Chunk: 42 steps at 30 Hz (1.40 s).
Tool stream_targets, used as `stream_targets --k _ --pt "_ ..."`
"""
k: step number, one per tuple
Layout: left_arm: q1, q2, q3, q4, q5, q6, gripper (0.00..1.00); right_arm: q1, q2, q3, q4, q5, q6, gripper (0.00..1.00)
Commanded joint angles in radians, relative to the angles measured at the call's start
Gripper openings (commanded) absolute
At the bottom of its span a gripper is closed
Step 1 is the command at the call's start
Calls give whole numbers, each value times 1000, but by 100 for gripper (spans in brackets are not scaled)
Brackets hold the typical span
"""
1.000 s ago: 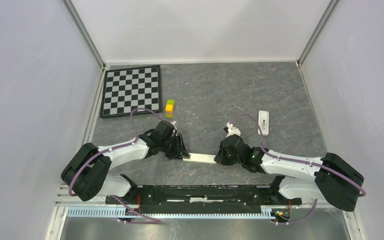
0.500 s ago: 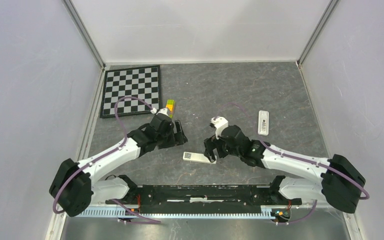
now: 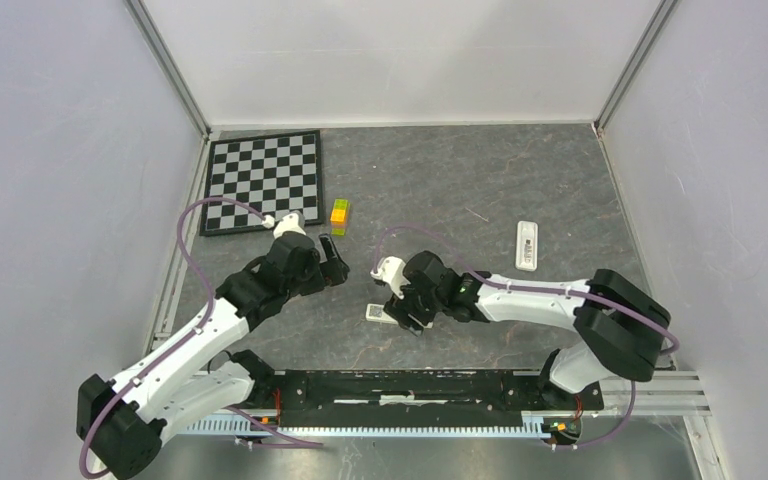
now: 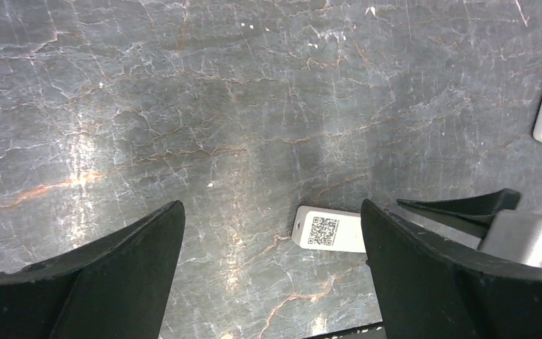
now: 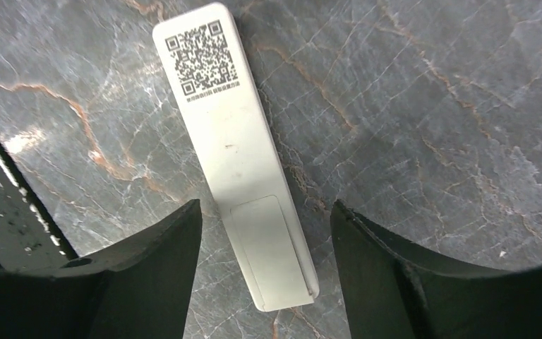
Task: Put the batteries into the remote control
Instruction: Move the remote control to the center of the board.
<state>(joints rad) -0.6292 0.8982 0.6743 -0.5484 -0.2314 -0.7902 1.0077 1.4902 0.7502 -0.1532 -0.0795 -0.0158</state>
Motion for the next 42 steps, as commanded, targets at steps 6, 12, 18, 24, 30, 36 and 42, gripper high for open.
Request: stream_targets --k 6,12,18,24,30,36,42 --pt "15 -23 38 -28 -42 -6 100 8 37 50 33 151 -5 46" --pt "21 -18 46 -33 -35 3 100 -51 -6 31 42 385 167 29" --pt "24 -19 61 -45 -18 17 100 -262 -128 -72 26 555 424 26" --pt "25 -13 73 -48 14 28 100 -436 -133 -84 3 582 525 27" --pt "25 -30 92 -49 57 63 100 -502 -31 -32 33 481 477 33" --pt "25 -61 128 -84 65 97 100 -533 -14 -29 32 441 462 57" --pt "25 -70 216 -179 37 125 100 -534 -161 -50 13 429 426 85"
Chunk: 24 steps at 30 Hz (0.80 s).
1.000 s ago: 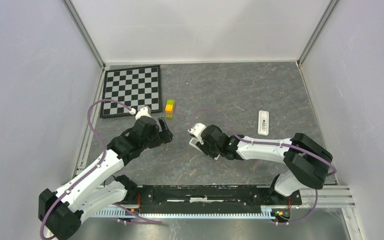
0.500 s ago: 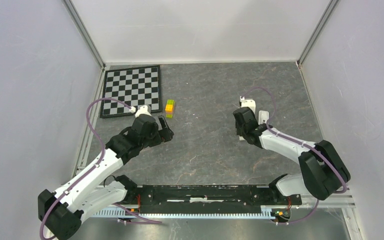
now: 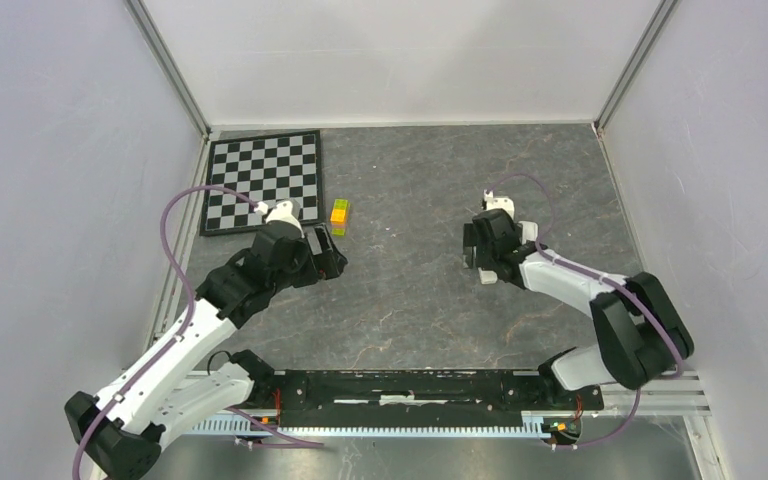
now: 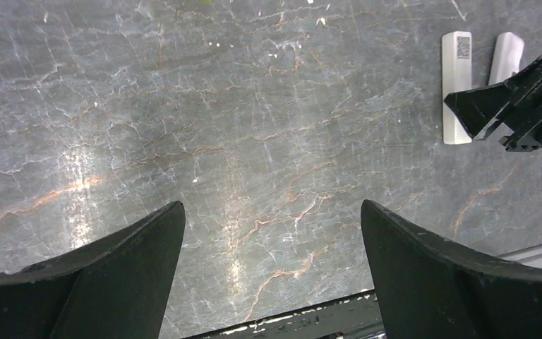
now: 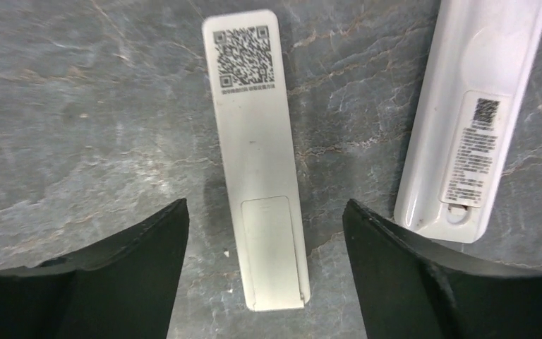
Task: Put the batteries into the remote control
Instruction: Move the remote control to the center of the board, then reset both arms
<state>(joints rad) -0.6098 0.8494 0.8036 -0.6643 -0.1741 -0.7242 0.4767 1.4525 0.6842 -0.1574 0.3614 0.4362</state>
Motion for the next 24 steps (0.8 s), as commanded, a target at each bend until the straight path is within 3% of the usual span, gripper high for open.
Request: stream_targets --k 1,7,10,18,24 --pt "5 -30 107 -80 -24 68 100 -3 -165 13 7 -15 -31 87" --pt "5 -104 248 -236 -84 124 100 -3 -492 -22 -126 1 -42 98" --pt "5 -147 323 -326 -103 133 100 -3 -672 -4 -252 53 -43 98" --pt "5 -302 486 -520 -142 136 100 -3 -1035 257 -661 258 -33 98" --pt "5 -403 616 -634 -202 141 100 -3 -1184 483 -799 377 -73 98"
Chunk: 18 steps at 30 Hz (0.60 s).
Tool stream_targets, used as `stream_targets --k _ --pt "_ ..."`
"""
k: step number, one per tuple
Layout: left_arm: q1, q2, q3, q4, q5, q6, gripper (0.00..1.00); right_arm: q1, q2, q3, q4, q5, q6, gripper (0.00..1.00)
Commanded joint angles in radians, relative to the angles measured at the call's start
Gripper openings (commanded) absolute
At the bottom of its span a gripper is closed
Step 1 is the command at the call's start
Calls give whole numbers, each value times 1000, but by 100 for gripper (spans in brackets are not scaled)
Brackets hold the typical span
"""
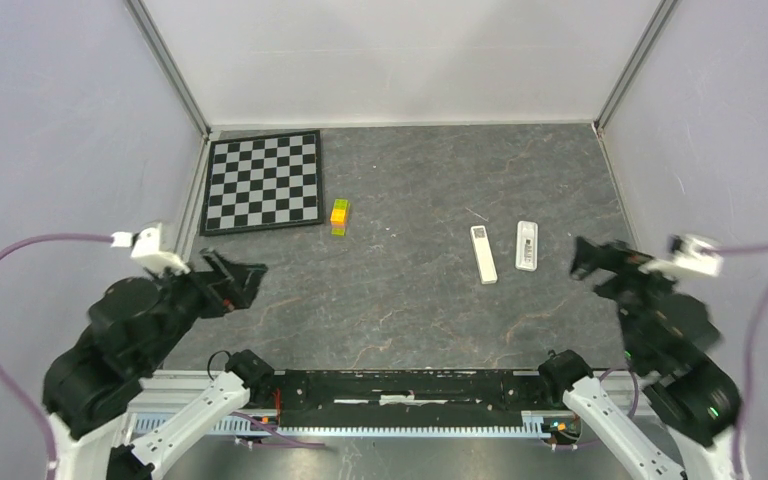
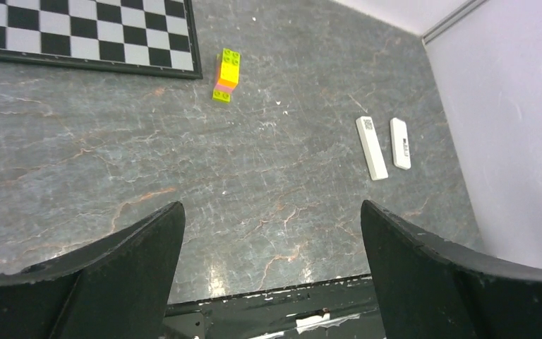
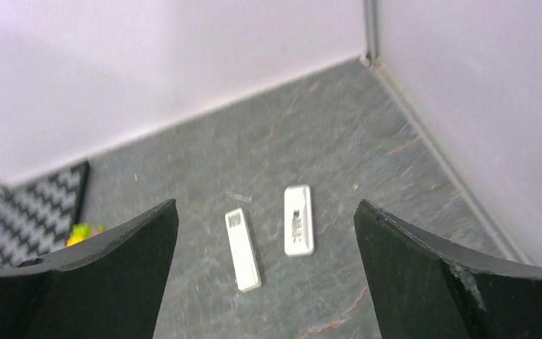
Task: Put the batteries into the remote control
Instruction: Reset both arms
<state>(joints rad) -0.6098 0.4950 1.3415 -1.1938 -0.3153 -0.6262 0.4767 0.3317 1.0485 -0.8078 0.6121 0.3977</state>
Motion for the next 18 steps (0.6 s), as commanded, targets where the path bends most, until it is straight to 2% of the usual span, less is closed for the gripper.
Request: stream_targets --k 1,8,18 --pt "4 -66 93 -114 -66 46 100 -3 -82 152 -157 137 -45 98" --pt "5 -142 163 -131 -71 54 100 -3 -120 271 -200 176 -72 98" --pt "5 -149 165 -140 -49 64 100 -3 -133 286 -215 176 -62 98"
